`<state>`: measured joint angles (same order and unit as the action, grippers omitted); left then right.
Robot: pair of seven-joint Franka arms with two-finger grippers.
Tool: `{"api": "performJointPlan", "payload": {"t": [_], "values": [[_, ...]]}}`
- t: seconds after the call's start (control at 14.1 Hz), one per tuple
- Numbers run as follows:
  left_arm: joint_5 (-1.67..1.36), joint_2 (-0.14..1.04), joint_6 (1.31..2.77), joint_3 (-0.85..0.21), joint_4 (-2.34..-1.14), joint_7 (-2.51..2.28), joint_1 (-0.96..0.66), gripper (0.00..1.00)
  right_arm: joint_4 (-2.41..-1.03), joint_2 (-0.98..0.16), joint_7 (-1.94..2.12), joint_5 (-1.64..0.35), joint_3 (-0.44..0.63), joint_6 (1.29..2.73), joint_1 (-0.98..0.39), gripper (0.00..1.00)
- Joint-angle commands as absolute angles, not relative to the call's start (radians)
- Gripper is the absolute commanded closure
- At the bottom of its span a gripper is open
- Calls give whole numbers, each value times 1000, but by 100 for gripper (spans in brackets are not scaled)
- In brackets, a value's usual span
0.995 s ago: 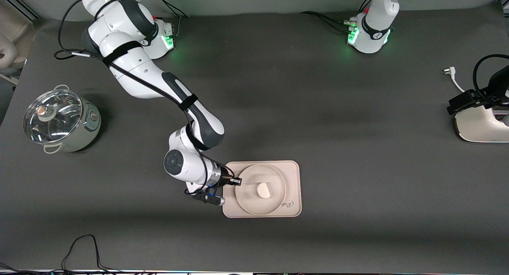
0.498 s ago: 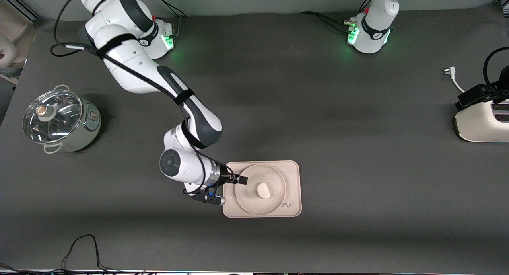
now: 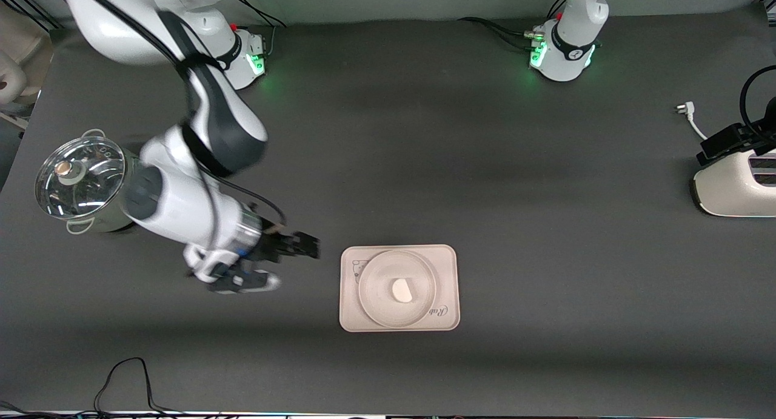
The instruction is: Place bun in plate and plate on tray
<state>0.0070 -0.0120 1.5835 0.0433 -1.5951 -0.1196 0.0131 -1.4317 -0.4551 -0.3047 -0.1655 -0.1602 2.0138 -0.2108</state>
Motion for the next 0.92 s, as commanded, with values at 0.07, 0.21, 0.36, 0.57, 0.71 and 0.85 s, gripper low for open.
{"api": "performJointPlan", "payload": {"t": [0.07,0.21,0.36,0.57,0.71,0.85], "values": [[-5,-113,1601,38,-1689,-106,9,0,-1785,-88,-247,-149,-5,1949,-212,0],[-9,-117,1624,37,-1692,-107,6,0,-1779,-40,-233,-95,58,1861,-212,0],[-29,-117,1628,37,-1695,-113,6,0,-1778,15,-233,-19,57,1815,-210,0],[-41,-117,1646,34,-1701,-106,5,0,-1755,49,-230,-9,55,1741,-181,0],[-46,-115,1643,34,-1700,-106,2,0,-1752,43,-232,-8,54,1707,-179,0],[-46,-114,1634,25,-1694,-106,-3,0,-1752,28,-233,-8,51,1707,-179,0]]}}
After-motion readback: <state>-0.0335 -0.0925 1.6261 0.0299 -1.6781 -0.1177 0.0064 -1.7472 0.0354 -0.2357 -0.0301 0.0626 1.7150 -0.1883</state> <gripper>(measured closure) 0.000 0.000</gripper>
